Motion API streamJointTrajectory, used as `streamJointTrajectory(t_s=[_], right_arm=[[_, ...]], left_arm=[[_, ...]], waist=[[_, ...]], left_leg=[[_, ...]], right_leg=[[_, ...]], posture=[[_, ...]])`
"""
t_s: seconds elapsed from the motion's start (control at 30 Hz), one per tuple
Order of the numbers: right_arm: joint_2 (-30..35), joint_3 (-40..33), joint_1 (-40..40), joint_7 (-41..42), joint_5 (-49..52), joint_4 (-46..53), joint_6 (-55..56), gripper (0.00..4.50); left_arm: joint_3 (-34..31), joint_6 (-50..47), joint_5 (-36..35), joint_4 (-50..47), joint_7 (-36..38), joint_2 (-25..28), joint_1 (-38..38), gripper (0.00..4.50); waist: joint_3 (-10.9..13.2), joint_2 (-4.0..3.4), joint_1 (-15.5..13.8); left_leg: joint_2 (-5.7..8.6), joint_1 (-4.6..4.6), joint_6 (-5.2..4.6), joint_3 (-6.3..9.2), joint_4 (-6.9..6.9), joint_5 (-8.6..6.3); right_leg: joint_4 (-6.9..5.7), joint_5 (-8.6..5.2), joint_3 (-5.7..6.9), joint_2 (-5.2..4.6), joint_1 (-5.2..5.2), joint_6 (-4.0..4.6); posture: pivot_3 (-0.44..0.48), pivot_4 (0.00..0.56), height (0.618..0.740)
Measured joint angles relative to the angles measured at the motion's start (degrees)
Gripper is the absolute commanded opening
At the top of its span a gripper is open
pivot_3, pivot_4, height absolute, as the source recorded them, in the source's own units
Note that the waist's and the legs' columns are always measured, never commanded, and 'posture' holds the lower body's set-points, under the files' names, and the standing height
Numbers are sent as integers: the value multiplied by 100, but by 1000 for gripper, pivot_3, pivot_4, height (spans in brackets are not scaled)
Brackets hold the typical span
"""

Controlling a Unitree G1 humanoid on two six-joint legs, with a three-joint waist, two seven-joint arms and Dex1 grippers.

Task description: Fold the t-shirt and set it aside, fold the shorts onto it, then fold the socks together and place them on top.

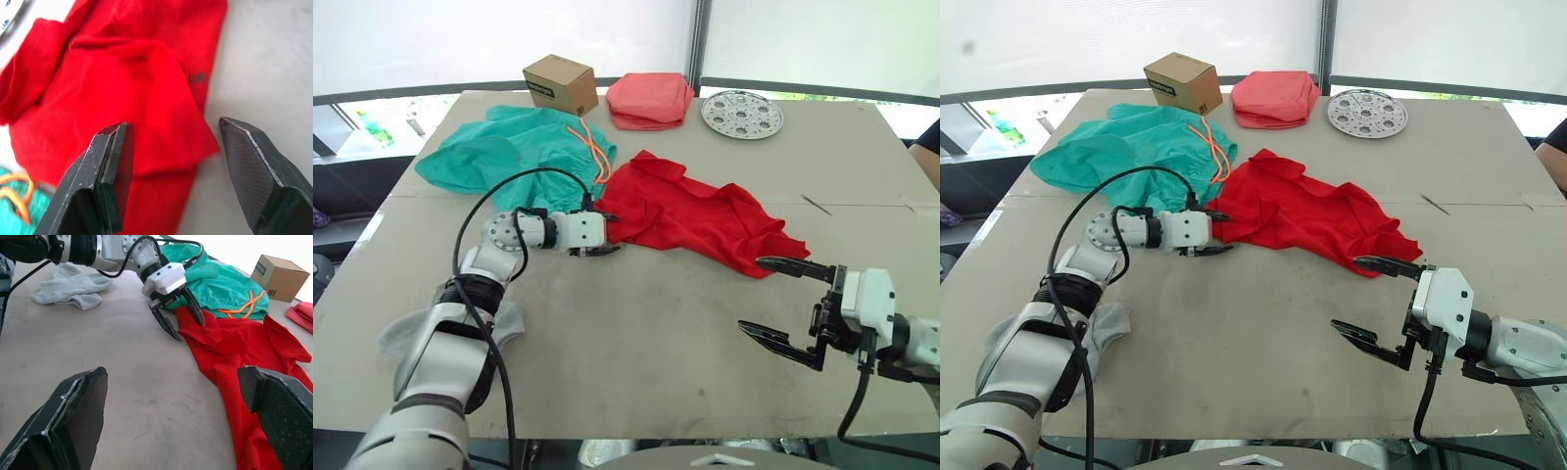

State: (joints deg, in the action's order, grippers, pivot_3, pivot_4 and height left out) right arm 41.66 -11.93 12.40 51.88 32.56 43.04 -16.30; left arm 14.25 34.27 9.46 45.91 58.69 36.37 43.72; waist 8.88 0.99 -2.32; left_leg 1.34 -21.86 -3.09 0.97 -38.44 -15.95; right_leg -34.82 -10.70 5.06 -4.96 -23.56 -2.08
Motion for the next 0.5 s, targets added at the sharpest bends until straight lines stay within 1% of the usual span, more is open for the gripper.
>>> streamJointTrajectory(t_s=[0.27,0.3,0.33,0.4,0.47,0.5], right_arm=[[5,2,-120,-98,-20,-2,-30,4500],[5,2,-133,-107,-19,-2,-47,4500],[6,2,-152,-112,-20,-3,-68,4500],[9,2,-177,-118,-20,-4,-86,4500],[9,2,-210,-123,-19,-6,-101,4500],[9,3,-215,-128,-21,-7,-105,4500]], left_arm=[[-9,60,28,469,30,14,258,3049],[-9,91,47,524,30,33,287,2516],[-9,122,57,597,32,41,320,2272],[-9,149,63,705,36,39,346,1345],[-9,150,62,792,99,30,357,295],[-11,147,51,846,152,10,383,51]], waist=[[-1,3,4],[-1,3,4],[-1,3,4],[-1,3,4],[0,3,5],[-1,4,4]], left_leg=[[-1,2,-1,-7,-3,0],[-1,3,-1,-8,-3,0],[-1,3,-1,-8,-3,0],[-1,2,-1,-9,-3,0],[-1,2,-1,-8,-3,0],[-1,2,-1,-8,-4,0]], right_leg=[[-4,0,15,2,0,-1],[-4,0,15,2,0,-1],[-4,0,14,2,0,-1],[-4,1,15,2,0,0],[-4,1,16,2,0,0],[-5,1,16,2,0,0]], posture=[[0,150,740],[0,150,740],[0,150,740],[0,150,740],[0,150,740],[0,150,740]])
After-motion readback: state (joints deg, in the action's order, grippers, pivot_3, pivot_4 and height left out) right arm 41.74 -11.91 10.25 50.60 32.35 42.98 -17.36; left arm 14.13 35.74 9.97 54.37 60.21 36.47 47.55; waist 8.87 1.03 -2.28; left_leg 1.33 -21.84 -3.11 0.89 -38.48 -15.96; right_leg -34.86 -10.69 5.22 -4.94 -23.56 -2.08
